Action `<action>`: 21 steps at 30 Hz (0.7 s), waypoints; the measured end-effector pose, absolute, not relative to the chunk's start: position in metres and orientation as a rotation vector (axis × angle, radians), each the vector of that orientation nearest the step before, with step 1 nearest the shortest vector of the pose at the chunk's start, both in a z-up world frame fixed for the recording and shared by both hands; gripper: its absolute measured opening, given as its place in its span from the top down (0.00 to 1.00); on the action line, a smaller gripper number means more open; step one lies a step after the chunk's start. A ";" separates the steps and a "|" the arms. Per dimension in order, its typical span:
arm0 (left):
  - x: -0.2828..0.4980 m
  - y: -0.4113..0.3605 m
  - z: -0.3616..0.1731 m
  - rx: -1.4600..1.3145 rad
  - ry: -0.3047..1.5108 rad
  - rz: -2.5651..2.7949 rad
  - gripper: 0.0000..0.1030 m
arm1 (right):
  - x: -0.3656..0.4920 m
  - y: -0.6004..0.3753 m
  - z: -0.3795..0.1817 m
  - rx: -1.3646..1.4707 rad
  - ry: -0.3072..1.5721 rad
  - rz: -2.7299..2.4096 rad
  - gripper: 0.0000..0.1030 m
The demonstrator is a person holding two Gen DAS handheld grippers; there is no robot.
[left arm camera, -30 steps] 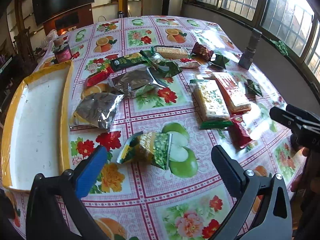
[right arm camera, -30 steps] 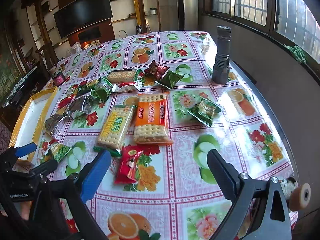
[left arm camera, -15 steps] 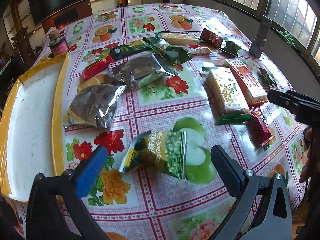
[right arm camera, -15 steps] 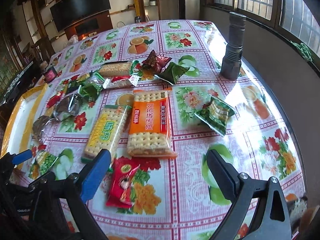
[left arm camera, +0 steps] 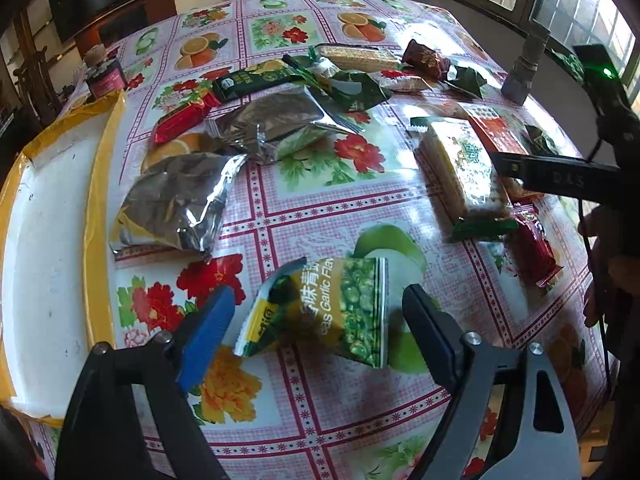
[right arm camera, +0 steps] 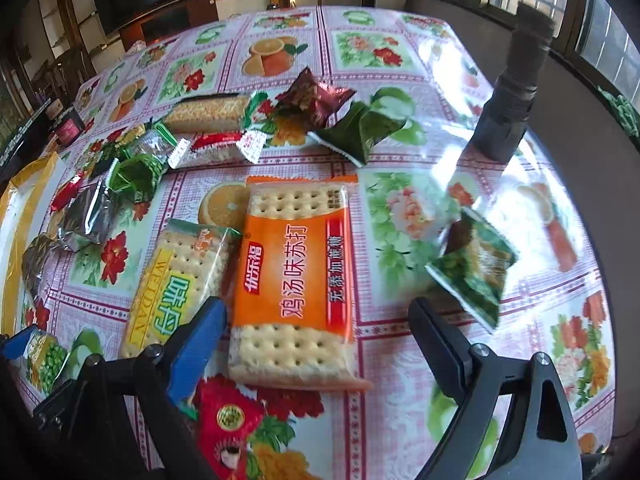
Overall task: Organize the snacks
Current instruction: 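Grasp the green pea snack bag with the left tool while the right tool grasps the orange cracker pack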
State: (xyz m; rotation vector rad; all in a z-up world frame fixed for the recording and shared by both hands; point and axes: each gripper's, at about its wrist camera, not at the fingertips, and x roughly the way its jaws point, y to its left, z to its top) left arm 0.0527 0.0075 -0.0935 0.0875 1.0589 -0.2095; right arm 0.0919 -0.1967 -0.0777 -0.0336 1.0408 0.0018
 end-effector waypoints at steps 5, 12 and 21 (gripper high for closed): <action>0.055 0.004 -0.093 0.109 1.049 -0.199 0.29 | 0.093 -0.194 -0.079 -0.062 1.009 -0.018 0.18; 0.056 0.004 -0.088 0.112 1.034 -0.188 0.56 | 0.091 -0.193 -0.074 -0.081 0.993 0.000 0.48; 0.037 0.005 -0.073 0.063 0.993 -0.218 0.58 | 0.059 -0.209 -0.066 0.011 0.981 0.028 0.48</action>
